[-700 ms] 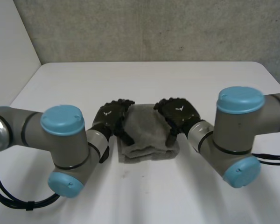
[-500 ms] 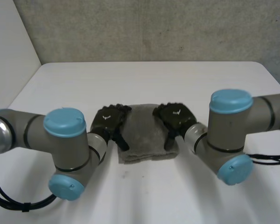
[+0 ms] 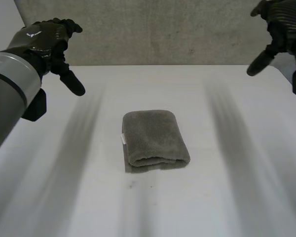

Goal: Fold the towel.

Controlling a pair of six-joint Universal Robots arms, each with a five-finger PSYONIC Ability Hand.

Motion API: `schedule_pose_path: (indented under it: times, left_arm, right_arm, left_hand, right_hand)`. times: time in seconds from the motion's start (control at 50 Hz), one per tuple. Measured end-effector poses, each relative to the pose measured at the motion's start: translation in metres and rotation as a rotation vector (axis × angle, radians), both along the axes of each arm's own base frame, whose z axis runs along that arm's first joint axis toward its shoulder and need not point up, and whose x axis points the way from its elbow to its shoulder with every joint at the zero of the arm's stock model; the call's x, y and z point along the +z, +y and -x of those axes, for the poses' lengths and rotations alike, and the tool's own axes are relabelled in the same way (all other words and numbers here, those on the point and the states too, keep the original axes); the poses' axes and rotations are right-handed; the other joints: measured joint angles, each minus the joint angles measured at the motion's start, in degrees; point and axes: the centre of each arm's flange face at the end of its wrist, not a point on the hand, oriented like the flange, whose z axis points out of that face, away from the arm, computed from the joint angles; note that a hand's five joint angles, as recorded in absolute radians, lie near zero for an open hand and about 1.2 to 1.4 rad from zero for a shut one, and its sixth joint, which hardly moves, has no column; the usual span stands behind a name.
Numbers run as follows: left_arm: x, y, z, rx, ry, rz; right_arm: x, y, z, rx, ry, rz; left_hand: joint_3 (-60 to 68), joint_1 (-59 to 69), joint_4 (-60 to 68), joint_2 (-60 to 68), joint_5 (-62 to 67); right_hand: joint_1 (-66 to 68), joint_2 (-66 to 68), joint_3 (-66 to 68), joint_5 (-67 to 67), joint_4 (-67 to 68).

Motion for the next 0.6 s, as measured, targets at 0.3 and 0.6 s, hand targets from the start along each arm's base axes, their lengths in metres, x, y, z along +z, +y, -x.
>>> schedule_pose_path:
  times: [0.3, 0.6]
  left_arm:
    - [0.0049, -0.0017, -0.0008, -0.043, 0.017, 0.005]
    - [0.0071, 0.0011, -0.0016, -0.043, 0.019, 0.013]
  right_arm:
    - [0.0038, 0.0016, 0.0041, -0.008, 0.011, -0.027]
    - [-0.0006, 0.0029, 0.0020, 0.001, 0.016, -0.043]
  left_hand:
    - [0.0, 0.0, 0.0, -0.1, 0.0]
    - [0.0, 0.0, -0.1, -0.1, 0.0]
  right_hand:
    - [0.0, 0.0, 0.0, 0.0, 0.0]
    - [0.0, 0.0, 0.0, 0.0, 0.0]
